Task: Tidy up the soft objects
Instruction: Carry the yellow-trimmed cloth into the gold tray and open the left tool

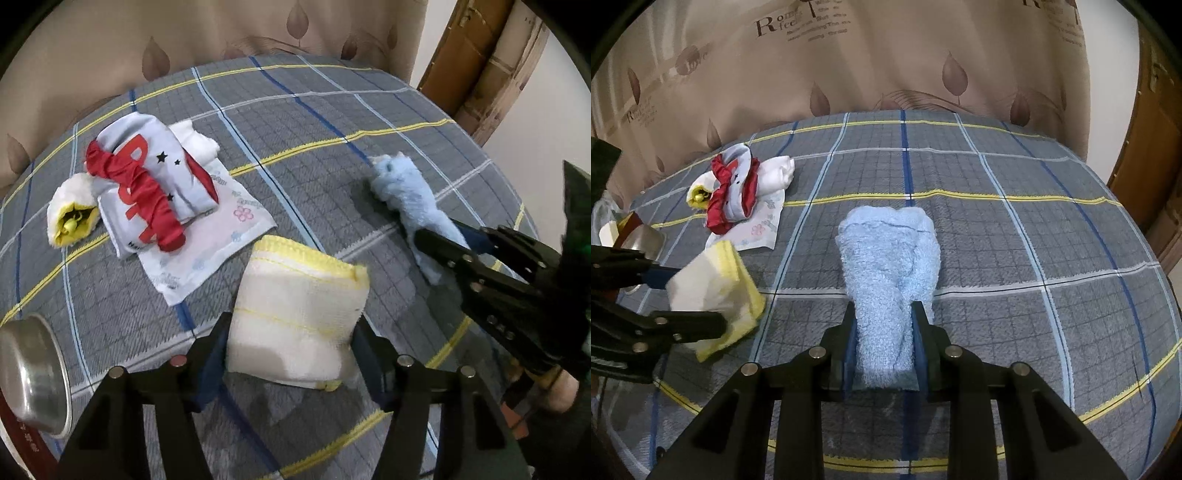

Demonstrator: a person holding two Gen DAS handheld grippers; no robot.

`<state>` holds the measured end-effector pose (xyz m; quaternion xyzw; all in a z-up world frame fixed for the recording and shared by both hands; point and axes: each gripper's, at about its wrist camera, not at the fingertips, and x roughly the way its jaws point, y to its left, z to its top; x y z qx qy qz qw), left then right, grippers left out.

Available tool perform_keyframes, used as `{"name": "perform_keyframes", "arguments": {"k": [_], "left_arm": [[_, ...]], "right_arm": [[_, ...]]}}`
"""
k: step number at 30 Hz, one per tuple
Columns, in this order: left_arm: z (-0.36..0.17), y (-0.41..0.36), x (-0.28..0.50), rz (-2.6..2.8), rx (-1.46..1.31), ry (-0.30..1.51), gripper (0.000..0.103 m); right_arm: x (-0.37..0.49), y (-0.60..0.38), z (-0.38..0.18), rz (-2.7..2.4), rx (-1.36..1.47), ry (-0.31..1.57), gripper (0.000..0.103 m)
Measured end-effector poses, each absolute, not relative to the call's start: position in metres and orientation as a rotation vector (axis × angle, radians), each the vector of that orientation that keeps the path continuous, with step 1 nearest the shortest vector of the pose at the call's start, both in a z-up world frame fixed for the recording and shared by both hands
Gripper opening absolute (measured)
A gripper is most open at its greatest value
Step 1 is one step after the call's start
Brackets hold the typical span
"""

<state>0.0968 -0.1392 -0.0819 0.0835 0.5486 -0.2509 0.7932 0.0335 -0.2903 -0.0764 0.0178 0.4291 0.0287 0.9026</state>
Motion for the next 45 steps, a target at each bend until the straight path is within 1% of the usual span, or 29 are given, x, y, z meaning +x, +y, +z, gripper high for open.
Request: {"name": "perform_keyframes", "arguments": {"k": [11, 23, 32, 45], "left_arm": [[-0.060, -0.120, 0.081, -0.527, 0.126, 1.163, 0.064], [-0.024, -0.065, 0.054, -0.448, 0.093, 1.135, 0.064], [-0.004, 0.010, 0.036, -0.283, 0.052, 1.109, 0.064], [0.017, 0.152, 0.006, 0.022, -0.070, 1.086, 0.064]], "right_arm": [[0.034, -0.283, -0.081, 0.032, -0.001, 0.871, 0.025], [0.033, -0.278, -0.084, 0.025, -0.046, 0.858, 0.025], [0.033, -0.277, -0.084, 0.023, -0.059, 0.860, 0.026], [0.033, -0.277, -0.084, 0.023, -0.062, 0.861, 0.026]]}}
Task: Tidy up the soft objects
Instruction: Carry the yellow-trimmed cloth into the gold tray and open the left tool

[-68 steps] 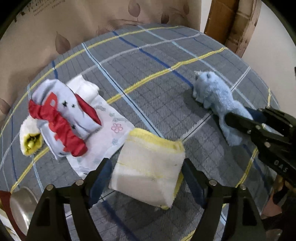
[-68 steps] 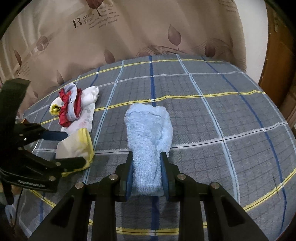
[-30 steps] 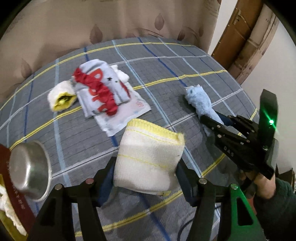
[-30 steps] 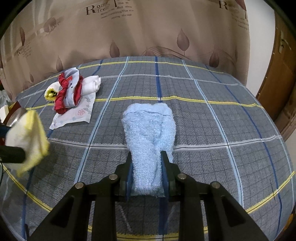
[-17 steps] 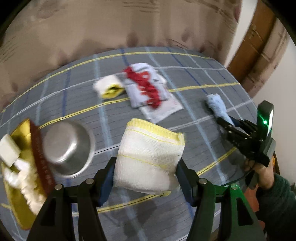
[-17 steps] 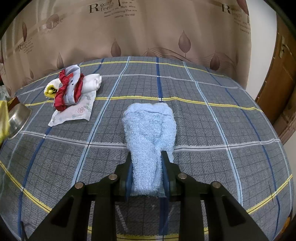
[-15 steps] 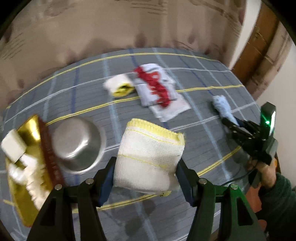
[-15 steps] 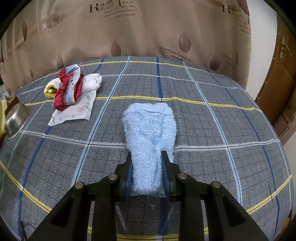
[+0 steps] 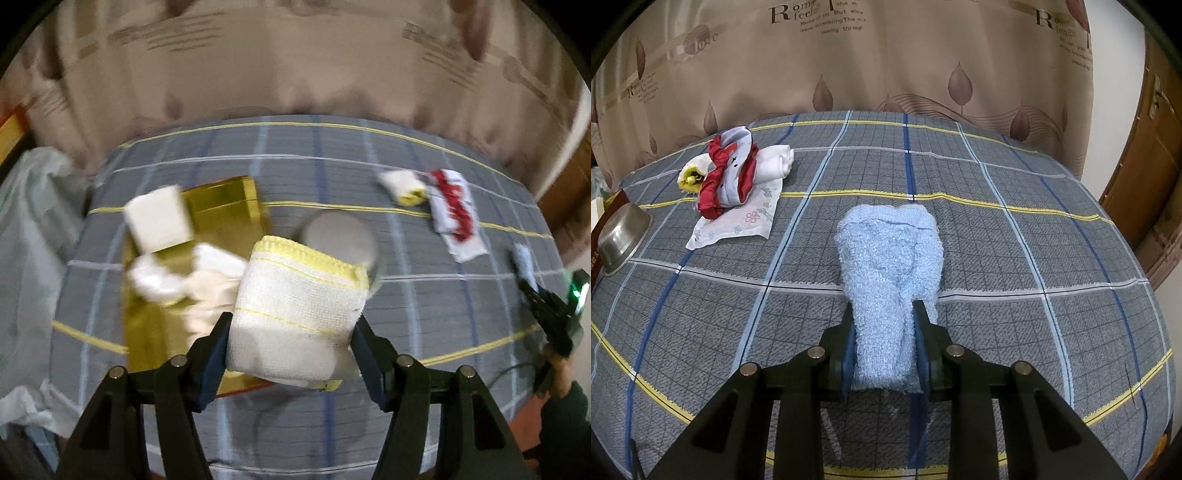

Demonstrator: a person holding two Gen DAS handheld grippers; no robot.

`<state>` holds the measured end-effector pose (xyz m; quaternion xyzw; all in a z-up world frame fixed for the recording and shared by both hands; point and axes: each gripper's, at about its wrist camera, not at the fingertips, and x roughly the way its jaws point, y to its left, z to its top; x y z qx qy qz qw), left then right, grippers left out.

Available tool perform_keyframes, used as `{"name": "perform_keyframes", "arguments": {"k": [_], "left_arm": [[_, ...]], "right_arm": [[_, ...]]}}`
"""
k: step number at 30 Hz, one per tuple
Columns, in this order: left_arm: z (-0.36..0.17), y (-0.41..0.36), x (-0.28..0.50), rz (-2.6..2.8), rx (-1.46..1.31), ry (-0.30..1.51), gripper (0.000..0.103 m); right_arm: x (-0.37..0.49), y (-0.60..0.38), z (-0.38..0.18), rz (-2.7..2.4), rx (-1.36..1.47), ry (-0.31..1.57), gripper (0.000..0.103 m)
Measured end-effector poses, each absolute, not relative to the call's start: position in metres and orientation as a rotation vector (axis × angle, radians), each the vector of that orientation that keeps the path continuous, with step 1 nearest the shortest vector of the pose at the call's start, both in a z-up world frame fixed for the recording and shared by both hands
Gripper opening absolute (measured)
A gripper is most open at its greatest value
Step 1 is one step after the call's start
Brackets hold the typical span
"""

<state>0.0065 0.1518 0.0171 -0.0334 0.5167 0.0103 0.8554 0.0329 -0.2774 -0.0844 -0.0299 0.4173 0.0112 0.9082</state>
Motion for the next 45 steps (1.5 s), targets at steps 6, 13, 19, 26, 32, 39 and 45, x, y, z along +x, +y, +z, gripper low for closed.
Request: {"name": "perform_keyframes", "arguments": {"k": [6, 13, 19, 26, 32, 39, 45], "left_arm": [[0.017, 0.202, 0.005, 0.132, -0.078, 1.076, 0.064], [-0.009, 0.233, 0.008, 0.184, -0.100, 1.118, 0.064], [-0.033, 0.245, 0.009, 0.209, -0.121, 1.154, 0.064], [-0.044, 0.254, 0.010, 0.214, -0.135, 1.174, 0.069], [-0.044, 0.255, 0.007, 0.189, -0.133, 1.173, 0.072], [-0.043, 0.262, 0.002, 0.175, -0.173, 1.164, 0.075], [-0.037, 0.264, -0.005, 0.186, -0.168, 1.123, 0.075]], "right_arm": [[0.033, -0.279, -0.085, 0.020, -0.065, 0.862, 0.026], [0.032, -0.278, -0.086, 0.009, -0.085, 0.872, 0.026], [0.033, -0.274, -0.083, -0.004, -0.105, 0.888, 0.025], [0.035, -0.270, -0.081, -0.029, -0.115, 0.900, 0.025], [0.034, -0.269, -0.074, -0.040, -0.110, 0.901, 0.022], [0.026, -0.259, -0.059, -0.027, -0.100, 0.894, 0.021], [0.016, -0.240, -0.042, 0.016, -0.106, 0.876, 0.021]]}}
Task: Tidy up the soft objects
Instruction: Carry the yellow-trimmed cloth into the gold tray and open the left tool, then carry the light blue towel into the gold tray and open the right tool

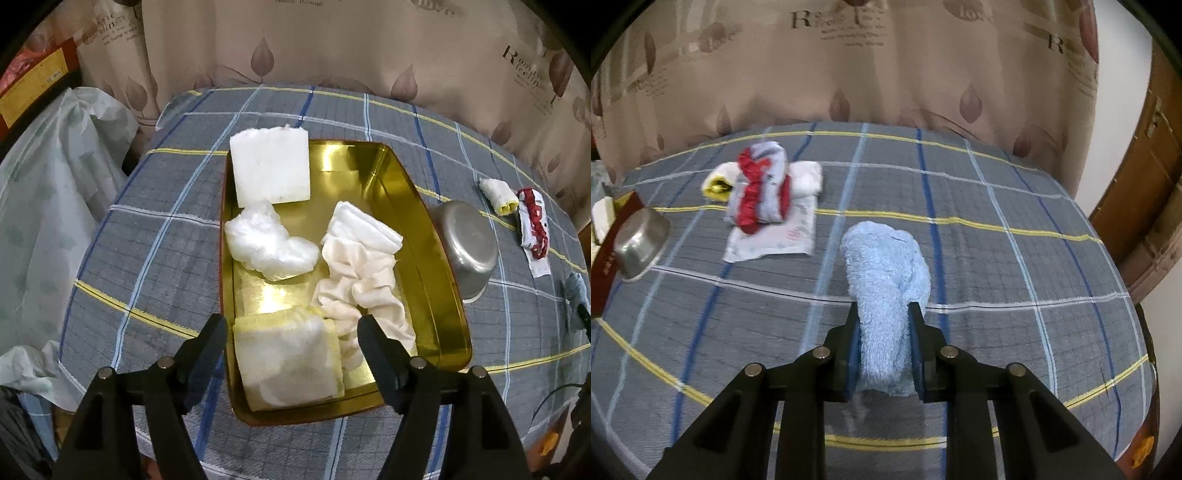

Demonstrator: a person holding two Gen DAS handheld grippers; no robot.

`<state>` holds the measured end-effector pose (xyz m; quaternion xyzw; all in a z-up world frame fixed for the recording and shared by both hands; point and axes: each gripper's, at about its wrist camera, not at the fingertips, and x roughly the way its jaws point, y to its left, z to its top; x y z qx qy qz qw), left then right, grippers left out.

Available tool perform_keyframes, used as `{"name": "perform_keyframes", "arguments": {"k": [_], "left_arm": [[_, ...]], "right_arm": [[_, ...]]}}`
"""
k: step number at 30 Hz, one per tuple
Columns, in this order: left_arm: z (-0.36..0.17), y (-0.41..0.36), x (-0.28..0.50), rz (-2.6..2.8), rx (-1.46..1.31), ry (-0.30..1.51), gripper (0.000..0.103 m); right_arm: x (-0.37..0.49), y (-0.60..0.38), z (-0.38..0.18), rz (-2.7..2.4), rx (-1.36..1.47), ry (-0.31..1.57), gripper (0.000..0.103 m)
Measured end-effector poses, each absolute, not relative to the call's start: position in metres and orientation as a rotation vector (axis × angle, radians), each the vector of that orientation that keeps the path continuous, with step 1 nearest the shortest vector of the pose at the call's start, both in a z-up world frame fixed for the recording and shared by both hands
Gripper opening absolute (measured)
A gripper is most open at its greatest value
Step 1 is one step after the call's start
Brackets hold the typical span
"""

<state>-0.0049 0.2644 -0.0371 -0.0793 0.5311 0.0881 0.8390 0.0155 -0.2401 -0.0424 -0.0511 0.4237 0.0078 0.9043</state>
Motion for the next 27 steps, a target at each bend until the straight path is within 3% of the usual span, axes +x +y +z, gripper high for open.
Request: {"name": "perform_keyframes", "arguments": {"k": [27], "left_arm": [[-0.013, 0.301, -0.053, 0.389, -0.301, 0.923, 0.075]], "right_arm": [[-0.031, 0.019, 0.002, 0.685, -0.268, 0.819, 0.021]]}}
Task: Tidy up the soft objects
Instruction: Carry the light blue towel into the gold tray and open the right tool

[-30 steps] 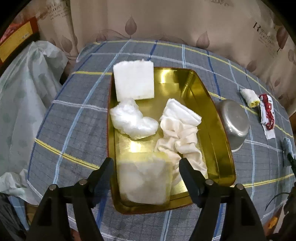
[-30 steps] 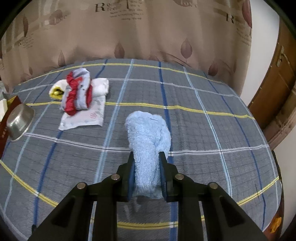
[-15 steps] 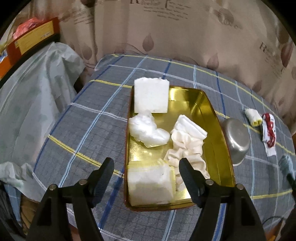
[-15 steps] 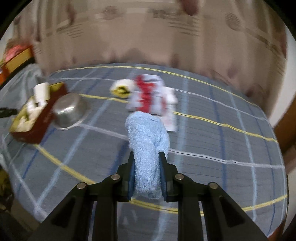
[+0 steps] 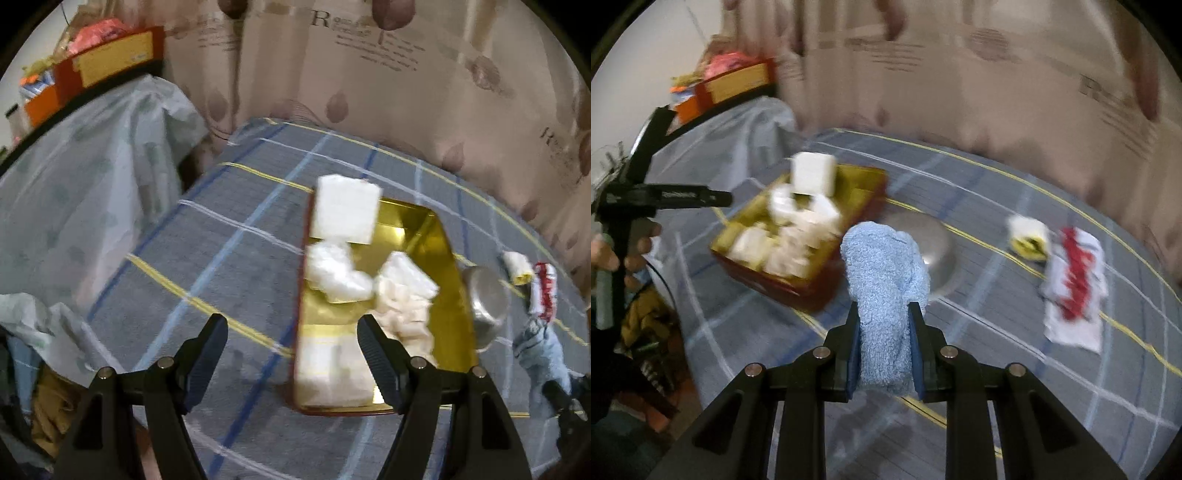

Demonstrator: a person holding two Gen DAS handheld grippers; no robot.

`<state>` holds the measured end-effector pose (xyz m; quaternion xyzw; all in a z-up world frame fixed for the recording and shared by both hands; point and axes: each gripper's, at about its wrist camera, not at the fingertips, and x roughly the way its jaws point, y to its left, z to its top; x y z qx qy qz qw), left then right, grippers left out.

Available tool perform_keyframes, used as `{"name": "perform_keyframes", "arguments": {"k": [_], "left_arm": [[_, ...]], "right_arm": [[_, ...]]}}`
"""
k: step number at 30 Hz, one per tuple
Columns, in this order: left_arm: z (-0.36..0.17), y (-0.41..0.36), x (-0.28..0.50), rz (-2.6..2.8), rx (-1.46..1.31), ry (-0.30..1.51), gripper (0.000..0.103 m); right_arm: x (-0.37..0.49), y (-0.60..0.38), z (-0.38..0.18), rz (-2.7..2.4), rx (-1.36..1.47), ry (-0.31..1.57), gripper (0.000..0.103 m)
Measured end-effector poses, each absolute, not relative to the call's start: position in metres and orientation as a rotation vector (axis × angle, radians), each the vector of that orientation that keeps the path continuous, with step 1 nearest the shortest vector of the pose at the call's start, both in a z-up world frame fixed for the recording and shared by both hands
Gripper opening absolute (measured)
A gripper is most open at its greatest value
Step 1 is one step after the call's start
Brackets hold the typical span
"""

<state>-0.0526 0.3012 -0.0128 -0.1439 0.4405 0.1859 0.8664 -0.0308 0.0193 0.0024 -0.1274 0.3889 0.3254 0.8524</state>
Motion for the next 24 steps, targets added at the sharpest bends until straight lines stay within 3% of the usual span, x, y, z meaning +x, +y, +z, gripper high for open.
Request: {"name": "perform_keyframes", "arguments": {"k": [21, 24], "left_arm": [[-0.013, 0.352, -0.077, 0.495, -0.402, 0.923, 0.075], [-0.013, 0.352, -0.076, 0.484, -0.399, 0.924, 0.075]], "right_arm": [[0.019, 0.178, -0.034, 0.843, -0.294, 0.858, 0.021], [0.021, 0.192, -0.045, 0.852, -0.312, 0.886, 0.026]]}}
